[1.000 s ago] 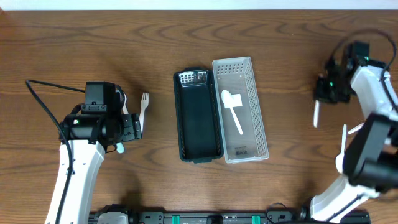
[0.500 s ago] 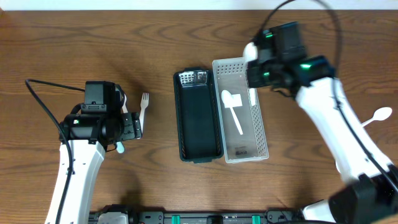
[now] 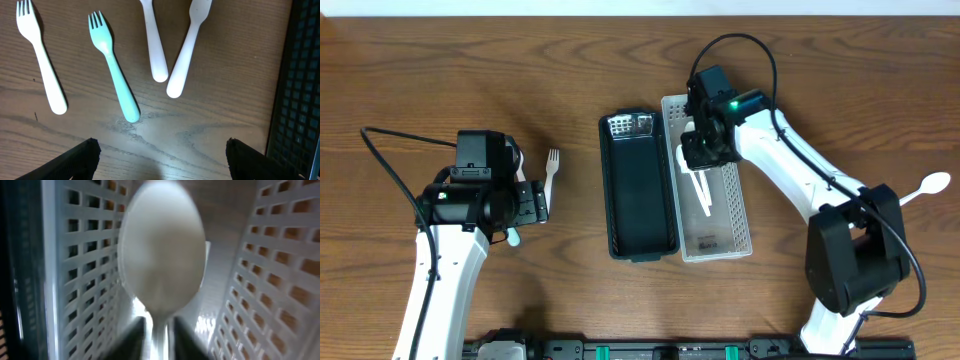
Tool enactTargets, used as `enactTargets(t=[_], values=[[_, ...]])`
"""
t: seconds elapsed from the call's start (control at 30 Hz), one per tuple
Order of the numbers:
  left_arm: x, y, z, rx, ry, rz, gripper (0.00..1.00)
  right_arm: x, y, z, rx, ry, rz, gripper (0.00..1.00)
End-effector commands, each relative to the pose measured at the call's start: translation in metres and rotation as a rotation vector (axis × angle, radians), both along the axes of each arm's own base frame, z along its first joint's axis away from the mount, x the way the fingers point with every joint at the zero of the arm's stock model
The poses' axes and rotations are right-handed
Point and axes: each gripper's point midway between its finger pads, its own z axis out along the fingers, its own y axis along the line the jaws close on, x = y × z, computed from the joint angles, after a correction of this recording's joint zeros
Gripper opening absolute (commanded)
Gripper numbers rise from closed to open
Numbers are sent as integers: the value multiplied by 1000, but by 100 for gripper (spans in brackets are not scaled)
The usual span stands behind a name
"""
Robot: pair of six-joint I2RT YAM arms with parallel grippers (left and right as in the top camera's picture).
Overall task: Pack container
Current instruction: 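Place the second white spoon into the white basket with the right gripper, then grasp the white fork near the right arm with the right gripper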
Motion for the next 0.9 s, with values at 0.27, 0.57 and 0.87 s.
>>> enactTargets(t=[0.27, 0.57, 0.87], values=[[4, 2, 6, 1, -16, 8, 84, 30, -57, 141, 58, -315, -158, 58], [4, 3, 6, 5, -16, 9, 84, -22, -237, 188, -3, -317, -829, 67], [4, 3, 6, 5, -20, 10, 84, -85, -331, 106, -104, -94, -1078, 84]])
